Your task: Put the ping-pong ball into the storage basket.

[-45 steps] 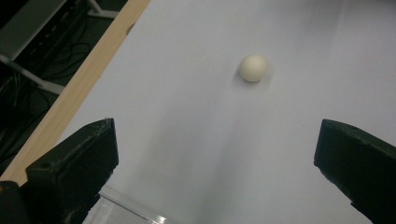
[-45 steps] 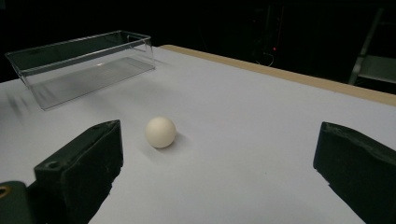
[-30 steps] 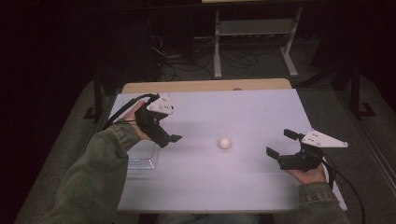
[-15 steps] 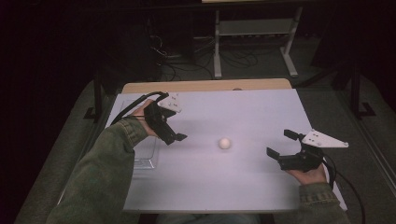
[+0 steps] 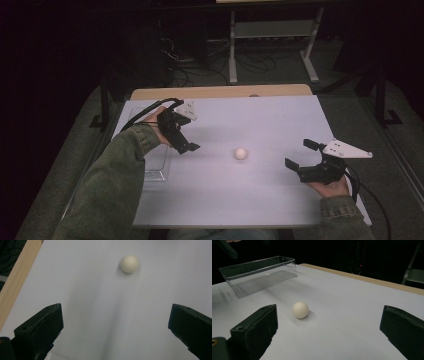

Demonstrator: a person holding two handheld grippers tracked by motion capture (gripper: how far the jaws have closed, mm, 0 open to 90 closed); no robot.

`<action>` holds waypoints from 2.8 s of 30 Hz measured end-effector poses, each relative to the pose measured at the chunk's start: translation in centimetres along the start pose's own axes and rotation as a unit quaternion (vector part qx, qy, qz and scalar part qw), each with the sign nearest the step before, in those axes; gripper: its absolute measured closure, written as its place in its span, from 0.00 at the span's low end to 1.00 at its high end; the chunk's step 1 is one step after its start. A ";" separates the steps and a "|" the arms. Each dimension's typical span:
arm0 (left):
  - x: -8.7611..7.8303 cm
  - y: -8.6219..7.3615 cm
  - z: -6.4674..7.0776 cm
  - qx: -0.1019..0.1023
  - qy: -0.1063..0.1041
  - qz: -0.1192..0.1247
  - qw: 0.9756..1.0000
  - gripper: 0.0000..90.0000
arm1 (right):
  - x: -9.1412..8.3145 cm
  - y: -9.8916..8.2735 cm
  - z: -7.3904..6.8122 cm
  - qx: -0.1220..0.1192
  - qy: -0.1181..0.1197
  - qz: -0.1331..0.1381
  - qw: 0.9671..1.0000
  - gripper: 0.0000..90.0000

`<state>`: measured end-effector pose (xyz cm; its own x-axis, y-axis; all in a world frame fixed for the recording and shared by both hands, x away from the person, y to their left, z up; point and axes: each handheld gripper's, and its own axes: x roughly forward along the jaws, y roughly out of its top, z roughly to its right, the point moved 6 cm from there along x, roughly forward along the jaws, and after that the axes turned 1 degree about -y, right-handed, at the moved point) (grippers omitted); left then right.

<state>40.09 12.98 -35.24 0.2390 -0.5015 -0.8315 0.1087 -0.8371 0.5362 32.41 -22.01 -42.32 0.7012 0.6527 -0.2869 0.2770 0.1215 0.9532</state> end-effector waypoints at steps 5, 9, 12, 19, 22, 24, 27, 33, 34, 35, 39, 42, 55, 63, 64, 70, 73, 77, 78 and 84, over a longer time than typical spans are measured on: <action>0.7 0.0 -0.1 0.001 -0.004 -0.010 1.000 0.00 | 0.0 0.1 -0.1 -0.001 0.000 0.001 1.000 0.01; 1.6 0.2 -0.2 0.002 -0.009 -0.017 1.000 0.00 | -0.2 0.1 -0.1 -0.001 -0.002 0.003 1.000 0.01; 2.0 0.3 -0.1 0.006 -0.012 -0.025 1.000 0.00 | -0.1 0.1 -0.1 -0.001 0.000 0.001 1.000 0.01; 2.6 0.6 0.0 0.013 -0.015 -0.037 0.999 0.00 | -0.1 0.0 -0.3 -0.002 0.000 -0.002 1.000 0.01; 2.7 0.7 0.0 0.019 -0.016 -0.040 0.999 0.00 | -0.1 0.0 -0.3 -0.003 0.000 -0.004 1.000 0.01; 2.8 0.7 0.0 0.018 -0.017 -0.042 0.999 0.00 | 0.0 0.0 -0.3 -0.003 0.001 -0.005 1.000 0.01; 3.0 0.9 -0.1 0.019 -0.017 -0.046 0.999 0.00 | -0.1 0.0 -0.3 -0.004 0.002 -0.005 1.000 0.01; 3.5 1.1 -0.2 0.023 -0.020 -0.054 0.998 0.00 | 0.0 -0.1 -0.3 -0.004 0.002 -0.005 1.000 0.01; 3.6 1.2 -0.1 0.023 -0.021 -0.055 0.998 0.00 | 0.0 -0.1 -0.3 -0.003 0.002 -0.005 1.000 0.01; 3.7 1.2 -0.1 0.025 -0.021 -0.057 0.998 0.00 | -0.1 -0.1 -0.3 -0.003 0.002 -0.005 1.000 0.01; 4.1 1.6 0.0 0.029 -0.022 -0.064 0.997 0.00 | -0.1 -0.1 -0.3 -0.002 0.003 -0.005 1.000 0.01; 4.2 1.7 0.0 0.032 -0.022 -0.067 0.997 0.00 | -0.1 -0.1 -0.3 -0.002 0.003 -0.004 1.000 0.01; 5.4 2.0 -0.1 0.036 -0.028 -0.077 0.996 0.00 | -0.2 -0.1 -0.2 0.000 0.005 -0.003 1.000 0.01; 6.4 2.1 0.0 0.038 -0.036 -0.086 0.995 0.00 | -0.1 -0.3 -0.3 0.003 0.007 -0.007 1.000 0.01; 6.5 2.1 0.0 0.038 -0.036 -0.087 0.995 0.00 | -0.1 -0.4 -0.2 0.006 0.008 -0.007 1.000 0.01; 7.1 2.4 0.0 0.036 -0.038 -0.086 0.995 0.00 | -0.3 -0.4 -0.2 0.006 0.008 -0.006 1.000 0.01; 7.4 2.5 0.0 0.040 -0.041 -0.087 0.995 0.00 | -0.3 -0.4 -0.2 0.006 0.007 -0.006 1.000 0.01; 7.9 2.5 -0.3 0.033 -0.044 -0.085 0.995 0.00 | -0.2 -0.6 -0.2 0.007 0.008 -0.009 1.000 0.01; 7.9 2.5 -0.3 0.033 -0.044 -0.085 0.995 0.00 | -0.2 -0.6 -0.2 0.007 0.008 -0.009 1.000 0.01; 8.3 2.6 -0.1 0.041 -0.051 -0.083 0.994 0.00 | -0.4 -0.6 0.0 0.009 0.002 -0.006 1.000 0.00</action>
<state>42.48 6.66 -40.75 0.1257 -0.3705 -0.9203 0.0581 -0.9233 0.3797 31.97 -22.32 -42.74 0.6949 0.6541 -0.2987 0.2981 0.1160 0.9475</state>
